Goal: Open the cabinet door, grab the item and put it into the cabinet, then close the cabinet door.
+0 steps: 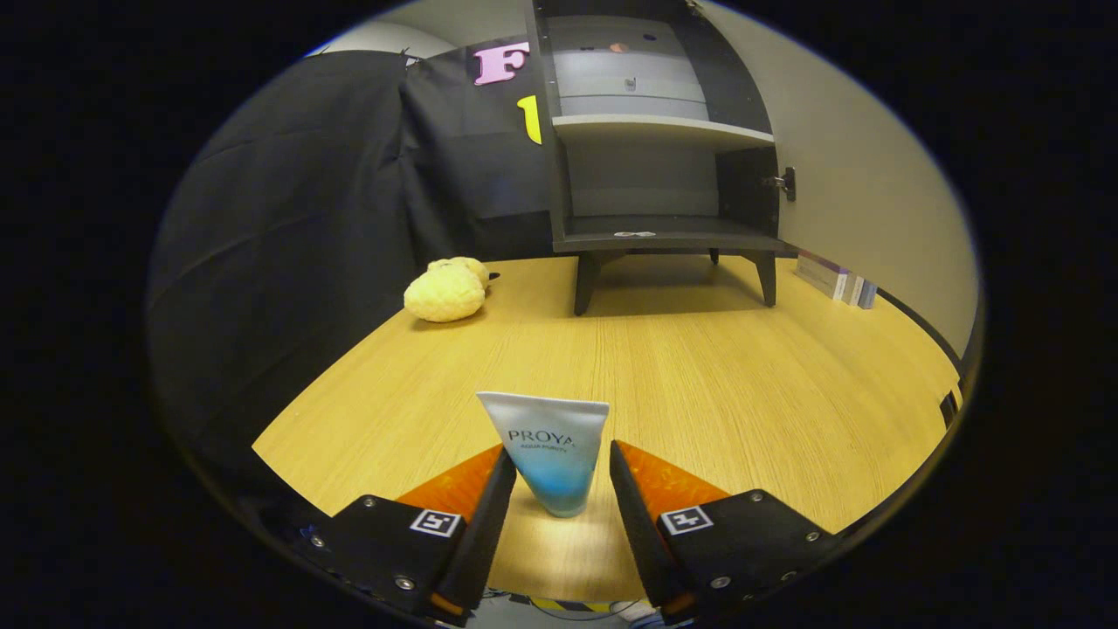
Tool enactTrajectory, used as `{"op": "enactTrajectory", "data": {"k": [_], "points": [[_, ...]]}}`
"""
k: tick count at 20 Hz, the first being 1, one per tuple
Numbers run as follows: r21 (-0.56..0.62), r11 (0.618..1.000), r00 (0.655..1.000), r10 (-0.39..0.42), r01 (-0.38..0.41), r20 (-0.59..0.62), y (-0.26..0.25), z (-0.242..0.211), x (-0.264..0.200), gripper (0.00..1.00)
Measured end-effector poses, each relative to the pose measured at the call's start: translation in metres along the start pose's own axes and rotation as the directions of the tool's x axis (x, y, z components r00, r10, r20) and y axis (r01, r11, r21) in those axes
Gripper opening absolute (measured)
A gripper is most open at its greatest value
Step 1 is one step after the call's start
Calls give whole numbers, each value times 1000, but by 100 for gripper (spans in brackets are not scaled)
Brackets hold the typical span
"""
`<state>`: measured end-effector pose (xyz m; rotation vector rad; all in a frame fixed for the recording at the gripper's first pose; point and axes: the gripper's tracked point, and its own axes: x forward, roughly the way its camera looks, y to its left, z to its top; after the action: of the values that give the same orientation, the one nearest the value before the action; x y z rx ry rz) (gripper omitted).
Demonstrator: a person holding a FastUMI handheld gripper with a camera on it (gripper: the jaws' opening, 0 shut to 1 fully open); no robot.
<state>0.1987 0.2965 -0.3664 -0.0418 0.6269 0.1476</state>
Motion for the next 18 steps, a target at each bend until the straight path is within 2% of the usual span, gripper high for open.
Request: {"op": "enactTrajectory", "data": {"k": [1, 2, 9, 18], "points": [[-11, 1000, 1000, -9, 9, 0, -1, 1, 2, 64], [-16, 1000, 1000, -3, 3, -7, -1, 1, 0, 53], [-49, 998, 999, 39, -38, 9, -1, 41, -5, 51], [-67, 998, 997, 20, -15, 72, -36, 127, -3, 51]]}}
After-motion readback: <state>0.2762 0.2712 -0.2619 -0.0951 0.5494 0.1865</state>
